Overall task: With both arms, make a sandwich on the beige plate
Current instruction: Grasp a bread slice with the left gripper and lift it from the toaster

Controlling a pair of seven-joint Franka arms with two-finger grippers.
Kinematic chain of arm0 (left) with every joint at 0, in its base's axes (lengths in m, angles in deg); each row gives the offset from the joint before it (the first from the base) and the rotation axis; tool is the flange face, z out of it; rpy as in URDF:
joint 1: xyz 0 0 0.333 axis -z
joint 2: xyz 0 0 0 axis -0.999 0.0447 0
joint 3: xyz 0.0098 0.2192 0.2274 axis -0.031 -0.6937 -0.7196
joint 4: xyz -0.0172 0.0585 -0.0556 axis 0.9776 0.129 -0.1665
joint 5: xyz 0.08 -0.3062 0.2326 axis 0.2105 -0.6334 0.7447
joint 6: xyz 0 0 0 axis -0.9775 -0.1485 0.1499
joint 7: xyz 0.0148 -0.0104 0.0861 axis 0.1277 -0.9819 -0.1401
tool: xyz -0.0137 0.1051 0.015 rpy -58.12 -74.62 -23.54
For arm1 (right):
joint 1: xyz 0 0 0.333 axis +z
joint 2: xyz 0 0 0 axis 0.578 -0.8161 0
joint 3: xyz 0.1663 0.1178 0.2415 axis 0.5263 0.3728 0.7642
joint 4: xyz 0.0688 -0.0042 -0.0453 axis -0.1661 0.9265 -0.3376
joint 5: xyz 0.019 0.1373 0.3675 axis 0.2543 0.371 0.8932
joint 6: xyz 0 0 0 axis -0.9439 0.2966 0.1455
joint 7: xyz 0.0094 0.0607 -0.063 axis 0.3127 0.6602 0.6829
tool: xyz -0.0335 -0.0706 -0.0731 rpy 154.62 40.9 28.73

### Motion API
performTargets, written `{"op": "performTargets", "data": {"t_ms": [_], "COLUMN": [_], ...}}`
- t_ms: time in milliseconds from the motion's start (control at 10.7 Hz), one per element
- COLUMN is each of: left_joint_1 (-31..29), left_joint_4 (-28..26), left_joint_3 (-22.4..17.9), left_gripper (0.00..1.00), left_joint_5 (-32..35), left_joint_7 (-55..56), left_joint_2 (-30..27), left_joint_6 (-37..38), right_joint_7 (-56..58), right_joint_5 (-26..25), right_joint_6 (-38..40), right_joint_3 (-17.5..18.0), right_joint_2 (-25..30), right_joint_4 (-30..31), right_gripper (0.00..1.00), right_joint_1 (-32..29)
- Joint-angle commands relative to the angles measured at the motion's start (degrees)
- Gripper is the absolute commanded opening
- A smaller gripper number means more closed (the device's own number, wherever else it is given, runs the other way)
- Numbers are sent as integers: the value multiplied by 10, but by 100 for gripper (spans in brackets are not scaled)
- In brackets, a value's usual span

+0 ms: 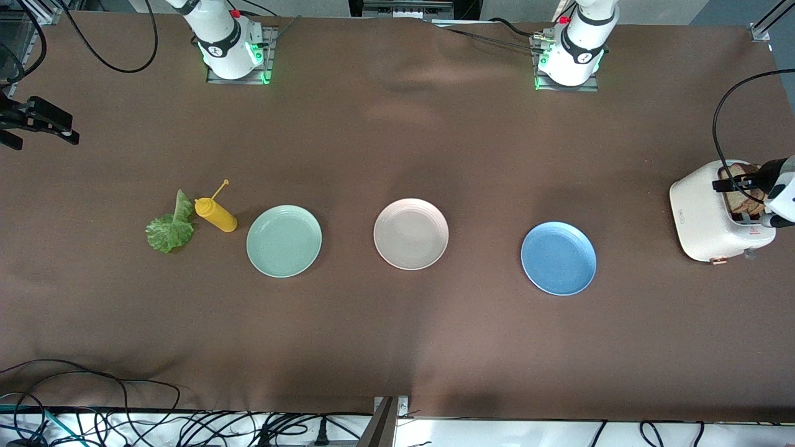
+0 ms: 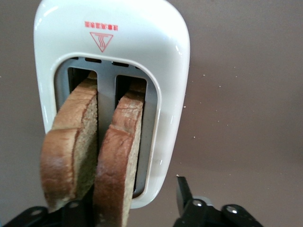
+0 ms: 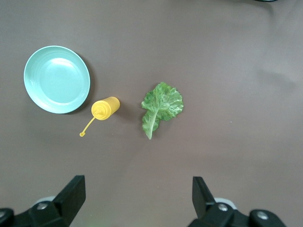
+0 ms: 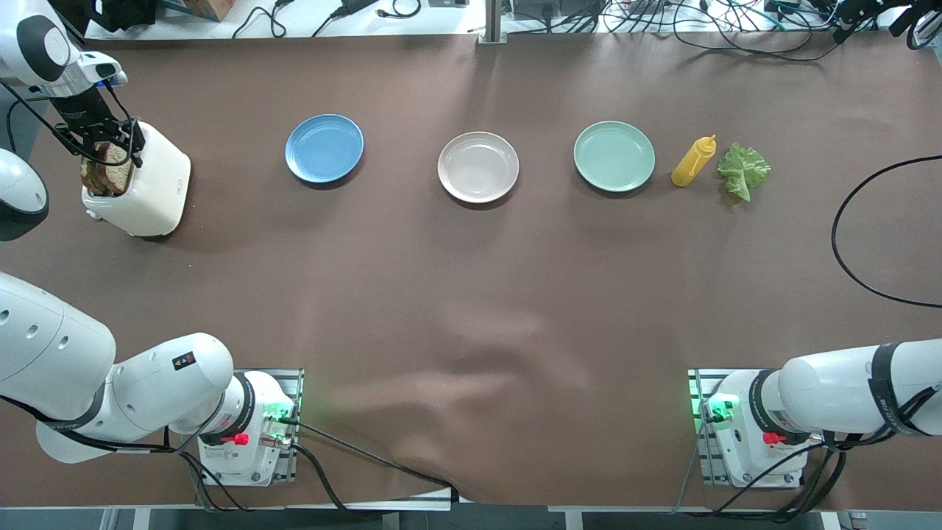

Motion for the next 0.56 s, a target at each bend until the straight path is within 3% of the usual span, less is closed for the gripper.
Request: {"op": "performTargets", "data": {"t_ms": [0, 468], "left_joint_1": [-12, -11], "left_joint_4": [19, 68], "left_joint_3": [6, 7], "left_gripper": [0, 0], "left_joint_5": [16, 10], "left_joint_7": [-50, -88], "left_joint_2": [8, 6], "left_joint_6": [0, 55], "right_joint_7": [-5, -5], "right_joint_5": [8, 8], "right_joint_6": [9, 9], "right_joint_3": [-1, -1], "right_joint_2": [-4, -4], "right_joint_4": [-12, -12], "right_gripper": [100, 100], "right_joint_1": [1, 1]}}
